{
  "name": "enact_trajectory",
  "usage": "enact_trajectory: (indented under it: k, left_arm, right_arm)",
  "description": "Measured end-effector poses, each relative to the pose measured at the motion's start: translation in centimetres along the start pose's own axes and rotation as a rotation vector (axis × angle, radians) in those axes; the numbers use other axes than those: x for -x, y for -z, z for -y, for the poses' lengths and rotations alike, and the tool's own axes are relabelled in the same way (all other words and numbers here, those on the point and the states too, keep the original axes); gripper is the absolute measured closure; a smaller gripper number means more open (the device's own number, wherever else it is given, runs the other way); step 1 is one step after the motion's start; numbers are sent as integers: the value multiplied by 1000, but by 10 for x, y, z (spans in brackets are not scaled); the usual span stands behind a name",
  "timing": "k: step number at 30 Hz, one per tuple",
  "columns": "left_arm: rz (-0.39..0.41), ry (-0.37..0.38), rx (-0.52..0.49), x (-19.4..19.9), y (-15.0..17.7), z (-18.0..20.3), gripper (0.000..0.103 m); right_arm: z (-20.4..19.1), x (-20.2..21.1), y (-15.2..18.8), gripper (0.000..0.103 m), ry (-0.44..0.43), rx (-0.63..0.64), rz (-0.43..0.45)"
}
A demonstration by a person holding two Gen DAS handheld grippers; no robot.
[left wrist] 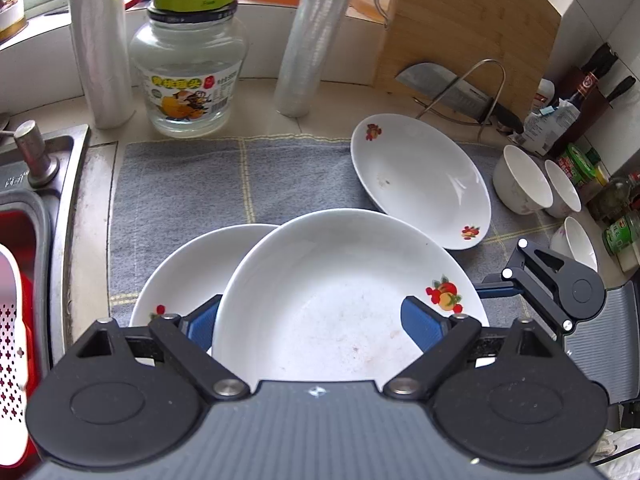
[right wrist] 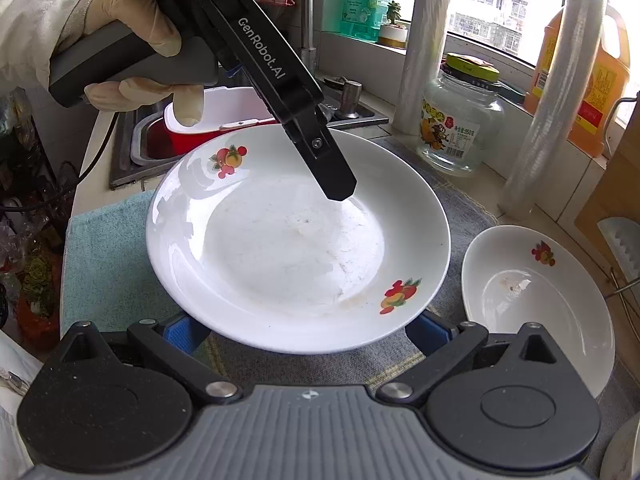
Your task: Organize plates and bowls
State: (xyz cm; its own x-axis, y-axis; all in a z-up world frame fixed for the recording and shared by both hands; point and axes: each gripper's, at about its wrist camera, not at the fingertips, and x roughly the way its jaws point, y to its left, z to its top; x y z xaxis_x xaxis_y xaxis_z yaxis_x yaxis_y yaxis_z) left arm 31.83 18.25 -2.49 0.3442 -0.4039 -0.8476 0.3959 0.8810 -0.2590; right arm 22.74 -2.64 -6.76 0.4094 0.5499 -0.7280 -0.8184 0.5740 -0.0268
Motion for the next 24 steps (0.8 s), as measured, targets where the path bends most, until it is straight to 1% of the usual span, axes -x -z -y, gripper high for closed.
enact_trajectory:
  k: [8, 14, 24]
  left_arm:
    - [-2, -10, 42, -2, 4, -23, 12]
    - [-4, -11, 60, -5, 4, -31, 12]
    - [-33, -21, 93, -14, 8, -44, 12]
  right_arm:
    - [0, -18, -13, 0, -27, 24, -8]
    - [1, -26, -18, 0, -27, 39, -22]
    - [1, -35, -24, 0, -41, 49, -36]
